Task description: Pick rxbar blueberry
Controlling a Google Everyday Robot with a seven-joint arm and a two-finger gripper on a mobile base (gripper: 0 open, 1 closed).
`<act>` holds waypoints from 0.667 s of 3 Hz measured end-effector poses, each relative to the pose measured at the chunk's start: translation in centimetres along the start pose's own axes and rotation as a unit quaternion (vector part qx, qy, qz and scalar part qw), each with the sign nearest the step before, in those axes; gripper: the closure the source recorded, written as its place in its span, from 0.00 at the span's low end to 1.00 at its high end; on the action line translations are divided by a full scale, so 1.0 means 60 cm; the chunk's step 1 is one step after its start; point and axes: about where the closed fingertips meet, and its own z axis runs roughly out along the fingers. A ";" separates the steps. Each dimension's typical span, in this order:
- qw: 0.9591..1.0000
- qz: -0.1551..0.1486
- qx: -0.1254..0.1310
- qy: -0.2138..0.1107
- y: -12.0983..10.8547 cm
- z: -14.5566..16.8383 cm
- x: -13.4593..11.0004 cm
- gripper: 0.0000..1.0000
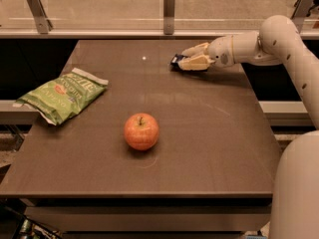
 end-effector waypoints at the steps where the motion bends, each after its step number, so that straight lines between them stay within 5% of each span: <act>1: 1.000 -0.004 -0.012 -0.005 0.008 0.000 -0.016 1.00; 2: 1.000 -0.012 -0.024 -0.006 0.020 -0.004 -0.035 1.00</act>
Offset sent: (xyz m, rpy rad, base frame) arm -0.0163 0.0067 0.0386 0.0096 -0.0180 0.0762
